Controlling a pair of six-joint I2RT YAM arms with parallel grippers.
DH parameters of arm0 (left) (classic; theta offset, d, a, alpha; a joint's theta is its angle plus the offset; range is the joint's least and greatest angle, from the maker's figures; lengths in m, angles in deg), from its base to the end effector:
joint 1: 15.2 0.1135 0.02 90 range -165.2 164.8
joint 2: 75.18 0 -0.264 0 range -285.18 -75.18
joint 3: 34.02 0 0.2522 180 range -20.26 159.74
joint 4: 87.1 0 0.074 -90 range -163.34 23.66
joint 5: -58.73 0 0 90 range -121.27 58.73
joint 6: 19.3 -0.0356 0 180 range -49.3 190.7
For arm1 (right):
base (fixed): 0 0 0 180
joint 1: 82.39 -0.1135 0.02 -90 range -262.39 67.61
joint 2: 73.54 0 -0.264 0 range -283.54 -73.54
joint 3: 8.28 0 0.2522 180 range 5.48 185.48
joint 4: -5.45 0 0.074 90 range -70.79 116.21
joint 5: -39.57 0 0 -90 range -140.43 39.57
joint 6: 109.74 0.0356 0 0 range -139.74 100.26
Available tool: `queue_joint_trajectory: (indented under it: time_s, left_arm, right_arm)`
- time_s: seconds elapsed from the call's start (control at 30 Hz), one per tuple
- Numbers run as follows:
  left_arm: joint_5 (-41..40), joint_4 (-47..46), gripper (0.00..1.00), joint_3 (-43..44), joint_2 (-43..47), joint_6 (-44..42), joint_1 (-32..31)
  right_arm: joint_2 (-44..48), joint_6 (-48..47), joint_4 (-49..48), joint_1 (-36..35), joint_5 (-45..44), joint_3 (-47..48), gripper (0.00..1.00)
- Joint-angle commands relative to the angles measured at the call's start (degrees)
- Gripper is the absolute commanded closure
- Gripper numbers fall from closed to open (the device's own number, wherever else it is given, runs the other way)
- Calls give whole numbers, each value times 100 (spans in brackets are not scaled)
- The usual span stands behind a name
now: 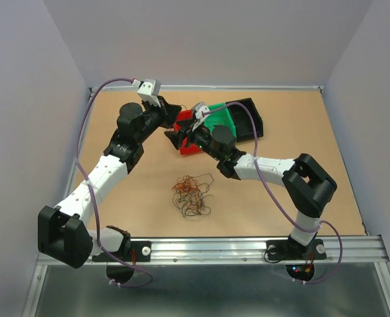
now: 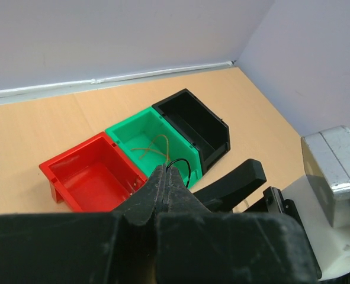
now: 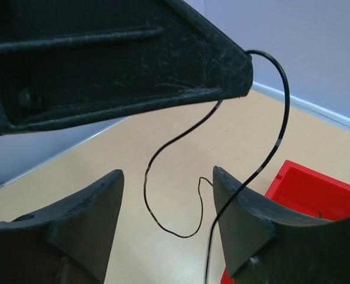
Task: Untangle the cables
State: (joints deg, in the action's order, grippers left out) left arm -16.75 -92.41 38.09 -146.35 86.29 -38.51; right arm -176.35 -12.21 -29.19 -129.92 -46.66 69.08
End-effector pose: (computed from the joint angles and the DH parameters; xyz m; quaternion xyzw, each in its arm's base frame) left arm 0.2672 -0.1248 0.3793 0.1385 0.6543 -0.3255 0.6684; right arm 0.2781 0.3072 0.2800 -0.2451 0.6002 0.3707 0.6650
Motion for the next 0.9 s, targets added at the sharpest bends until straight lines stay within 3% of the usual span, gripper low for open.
queue_joint_trajectory:
  time_s: [0.0, 0.1, 0.23, 0.37, 0.5, 0.6, 0.67, 0.73, 0.87]
  left_arm:
    - [-72, -405, 100, -34, 60, 207, -33]
    - [-142, -413, 100, -43, 43, 347, -33]
    - [-449, -484, 100, -156, 86, 611, -33]
    - [-599, -615, 100, -280, 174, 953, -33]
    - [-767, -633, 98, -289, 227, 1112, -33]
    - [-767, -642, 72, -254, 245, 929, -16]
    - [-819, -668, 28, -262, 315, 744, 2]
    - [-959, -694, 1, -262, 472, 603, 46]
    - [-786, -668, 1, -245, 693, -143, 291]
  right_arm:
    - [-11, -50, -661, -90, -350, 321, 35]
    - [-99, -41, -820, -107, -446, 320, 36]
    - [-213, -85, -820, -143, -641, 417, 48]
    - [-266, -76, -820, -160, -781, 426, 50]
    - [-214, 11, -820, -178, -816, 321, 99]
    - [23, 82, -837, -169, -773, 119, 99]
    - [251, 126, -820, -169, -904, -136, 99]
    - [410, 196, -820, -169, -1105, -338, 99]
    - [858, 266, -776, -169, -1177, -803, 99]
